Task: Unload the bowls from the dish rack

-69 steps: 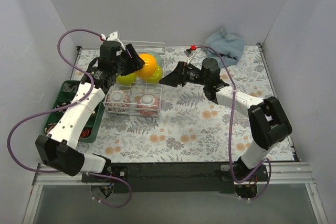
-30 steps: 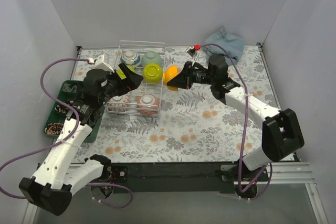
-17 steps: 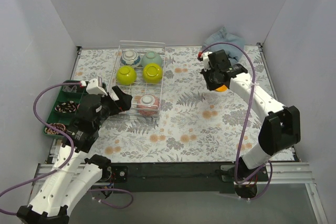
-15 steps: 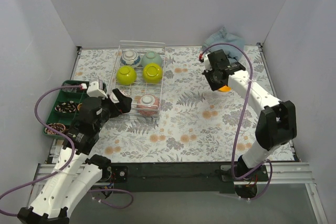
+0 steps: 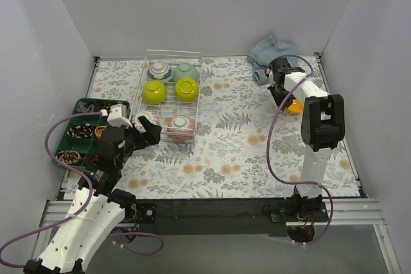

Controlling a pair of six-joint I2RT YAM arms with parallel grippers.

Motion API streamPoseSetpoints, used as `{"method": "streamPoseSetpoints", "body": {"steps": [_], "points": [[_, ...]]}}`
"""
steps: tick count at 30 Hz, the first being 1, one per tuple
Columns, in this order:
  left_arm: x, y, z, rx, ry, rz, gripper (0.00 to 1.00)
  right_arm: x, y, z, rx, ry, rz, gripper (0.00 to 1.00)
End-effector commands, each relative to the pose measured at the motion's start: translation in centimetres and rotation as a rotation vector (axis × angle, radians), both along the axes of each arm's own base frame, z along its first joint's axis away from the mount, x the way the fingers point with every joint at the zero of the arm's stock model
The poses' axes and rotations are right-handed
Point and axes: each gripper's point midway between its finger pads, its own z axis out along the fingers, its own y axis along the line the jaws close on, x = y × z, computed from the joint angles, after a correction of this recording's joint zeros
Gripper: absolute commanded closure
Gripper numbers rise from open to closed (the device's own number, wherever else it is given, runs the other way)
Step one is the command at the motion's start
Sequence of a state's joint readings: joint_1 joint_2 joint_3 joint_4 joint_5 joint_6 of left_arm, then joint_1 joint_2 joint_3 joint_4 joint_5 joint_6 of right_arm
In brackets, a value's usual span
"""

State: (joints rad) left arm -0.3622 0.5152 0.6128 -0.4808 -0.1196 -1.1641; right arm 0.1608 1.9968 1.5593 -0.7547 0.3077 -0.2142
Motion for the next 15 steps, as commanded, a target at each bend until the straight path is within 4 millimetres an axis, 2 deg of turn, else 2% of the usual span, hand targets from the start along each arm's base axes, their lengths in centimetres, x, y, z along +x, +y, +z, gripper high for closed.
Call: {"method": "streamPoseSetpoints", "body": {"steps": [1, 8, 9, 10, 11, 12, 13, 15], "points": [[0.1, -0.1, 1.9, -0.011, -0.031, -0.005, 0.02, 1.8, -0.1, 0.4, 0.000, -0.025, 0.012, 0.84], [0.5, -0.4, 2.0, 0.002, -0.007, -0.018, 0.02, 1.5, 0.5, -1.0, 0.046, 0.014, 0.014, 0.58], [0.6, -0.5, 2.1, 0.001, -0.007, -0.020, 0.02, 1.5, 0.6, -0.6, 0.056, 0.004, 0.011, 0.54], [0.5, -0.6, 2.2, -0.002, -0.005, -0.024, 0.02, 1.5, 0.7, -0.3, 0.063, -0.002, 0.010, 0.45], [0.6, -0.7, 2.4, -0.009, -0.004, -0.025, 0.02, 1.4, 0.8, 0.0, 0.073, -0.006, 0.008, 0.42], [0.8, -0.9, 2.3, -0.013, 0.006, -0.030, 0.02, 1.4, 0.9, 1.1, 0.080, -0.027, 0.007, 0.39], [0.9, -1.0, 2.7, -0.020, 0.004, -0.032, 0.02, 1.4, 1.0, 1.7, 0.089, -0.042, -0.009, 0.29], [1.2, -1.5, 2.5, -0.033, 0.027, -0.036, 0.02, 1.0, 1.4, 3.7, 0.120, -0.082, -0.016, 0.22]]}}
